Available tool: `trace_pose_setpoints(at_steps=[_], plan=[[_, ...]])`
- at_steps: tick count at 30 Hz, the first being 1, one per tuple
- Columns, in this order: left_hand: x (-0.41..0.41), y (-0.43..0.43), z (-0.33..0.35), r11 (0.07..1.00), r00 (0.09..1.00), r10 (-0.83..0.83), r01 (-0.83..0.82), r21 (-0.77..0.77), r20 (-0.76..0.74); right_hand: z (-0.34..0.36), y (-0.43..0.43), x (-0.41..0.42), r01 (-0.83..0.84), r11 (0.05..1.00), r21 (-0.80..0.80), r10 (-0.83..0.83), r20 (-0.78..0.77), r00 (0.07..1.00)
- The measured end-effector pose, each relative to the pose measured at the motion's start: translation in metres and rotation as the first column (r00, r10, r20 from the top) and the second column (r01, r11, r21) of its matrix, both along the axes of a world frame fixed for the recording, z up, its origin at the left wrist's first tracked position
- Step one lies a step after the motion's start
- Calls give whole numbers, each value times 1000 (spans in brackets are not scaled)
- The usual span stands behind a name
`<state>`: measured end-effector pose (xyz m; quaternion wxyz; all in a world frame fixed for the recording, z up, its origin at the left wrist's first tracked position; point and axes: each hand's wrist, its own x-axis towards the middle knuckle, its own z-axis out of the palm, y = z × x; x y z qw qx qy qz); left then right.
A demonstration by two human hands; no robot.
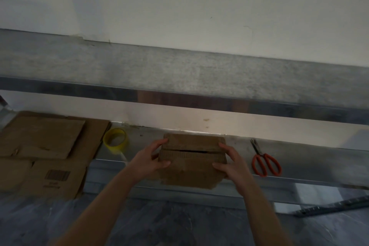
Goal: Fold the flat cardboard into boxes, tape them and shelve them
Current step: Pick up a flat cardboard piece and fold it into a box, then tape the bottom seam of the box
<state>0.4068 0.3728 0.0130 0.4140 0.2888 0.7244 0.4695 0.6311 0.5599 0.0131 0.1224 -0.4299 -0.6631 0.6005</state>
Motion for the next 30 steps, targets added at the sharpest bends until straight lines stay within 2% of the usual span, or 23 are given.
trace_pose_setpoints(at_steps=[3, 5, 10, 13, 16, 19, 23, 27, 30], plan=[[-3, 3, -13, 995, 996, 77, -80, 52, 52, -8, -4, -6, -15, 999, 41, 16, -10, 1000], [-7, 7, -19, 993, 994, 106, -107, 47, 13, -10, 2, -15, -18, 998, 60, 18, -6, 1000], [-17, 19, -25, 997, 949, 79, -82, 3, -304, -16, 17, -36, -52, 989, 141, 44, 59, 997], [-23, 19, -23, 996, 894, -22, -17, -83, -447, -17, 24, -32, -111, 967, 228, 78, 149, 986], [-24, 15, -19, 978, 791, -160, 47, -202, -590, -15, 24, -25, -189, 888, 419, 65, 292, 954], [-22, 15, -11, 960, 658, -245, 60, -275, -712, -5, 17, -26, -233, 813, 534, 56, 326, 944], [-18, 14, 4, 950, 498, -296, 60, -308, -815, 18, 3, -37, -317, 624, 714, 44, 373, 927], [-25, -12, 13, 967, 433, -245, 52, -248, -867, 39, -28, -66, -370, 445, 816, 124, 353, 927], [-41, -51, 11, 956, 377, -281, 31, -291, -883, 45, -66, -93, -432, 359, 827, 233, 369, 900]])
